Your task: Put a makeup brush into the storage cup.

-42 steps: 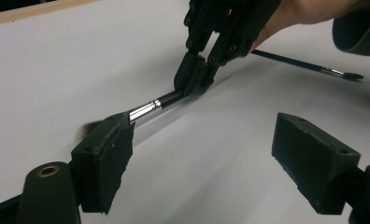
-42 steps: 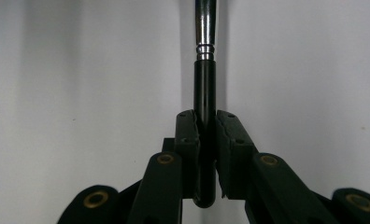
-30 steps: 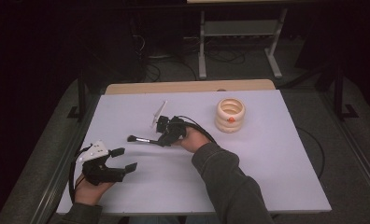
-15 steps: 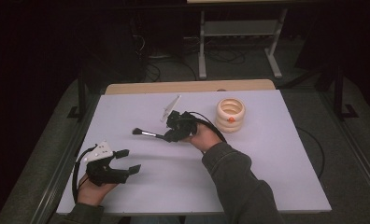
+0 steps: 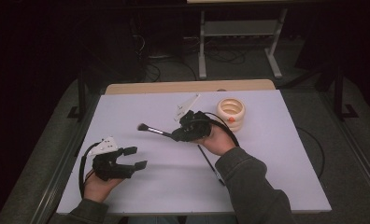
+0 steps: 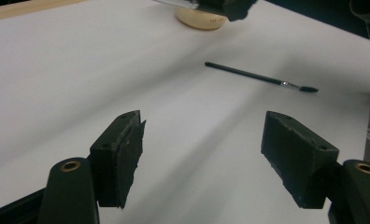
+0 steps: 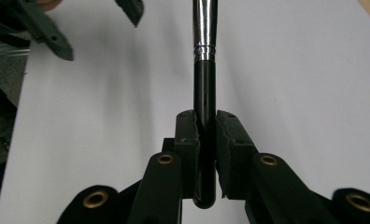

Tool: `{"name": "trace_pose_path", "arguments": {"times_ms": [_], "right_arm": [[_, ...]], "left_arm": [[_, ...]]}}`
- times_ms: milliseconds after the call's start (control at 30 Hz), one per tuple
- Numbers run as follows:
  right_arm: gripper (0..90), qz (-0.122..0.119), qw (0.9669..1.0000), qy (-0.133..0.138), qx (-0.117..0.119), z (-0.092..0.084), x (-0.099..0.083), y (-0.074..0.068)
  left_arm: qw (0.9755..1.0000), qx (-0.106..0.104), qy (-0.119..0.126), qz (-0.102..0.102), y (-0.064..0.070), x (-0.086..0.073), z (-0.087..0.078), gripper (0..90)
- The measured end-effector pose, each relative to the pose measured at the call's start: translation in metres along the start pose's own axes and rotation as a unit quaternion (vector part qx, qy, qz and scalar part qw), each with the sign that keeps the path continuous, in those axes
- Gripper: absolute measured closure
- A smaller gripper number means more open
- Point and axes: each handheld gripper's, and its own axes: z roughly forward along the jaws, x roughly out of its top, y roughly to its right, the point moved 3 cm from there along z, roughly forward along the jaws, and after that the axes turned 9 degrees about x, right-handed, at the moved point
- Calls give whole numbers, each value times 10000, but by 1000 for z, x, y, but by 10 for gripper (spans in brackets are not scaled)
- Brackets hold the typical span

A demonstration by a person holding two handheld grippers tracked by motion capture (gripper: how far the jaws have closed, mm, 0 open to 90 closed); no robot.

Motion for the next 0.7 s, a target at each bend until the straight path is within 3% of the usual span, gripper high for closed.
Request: {"name": "trace_pose_path", "arguments": {"times_ms": [233, 367, 400, 500, 533, 700], "right_arm": [[787, -148, 9996, 222, -66, -19, -5, -17], [787, -245, 9992, 310, -111, -29, -12, -27], [787, -250, 9990, 344, -129, -31, -15, -29], [788, -129, 9989, 442, -110, -38, -24, -36], [787, -197, 9987, 457, -144, -40, -28, -37], [787, -105, 9977, 667, -99, -44, -47, -45]], "left_arm": [[9997, -191, 48, -159, -4, 7, 6, 326], [9983, -451, 155, -345, 0, 15, 10, 333], [9984, -510, 101, -221, 0, 18, 12, 333], [9977, -644, 32, -192, 9, 27, 18, 338], [9977, -670, -3, -136, 11, 30, 20, 343], [9966, -821, -113, -22, 20, 42, 30, 367]]}}
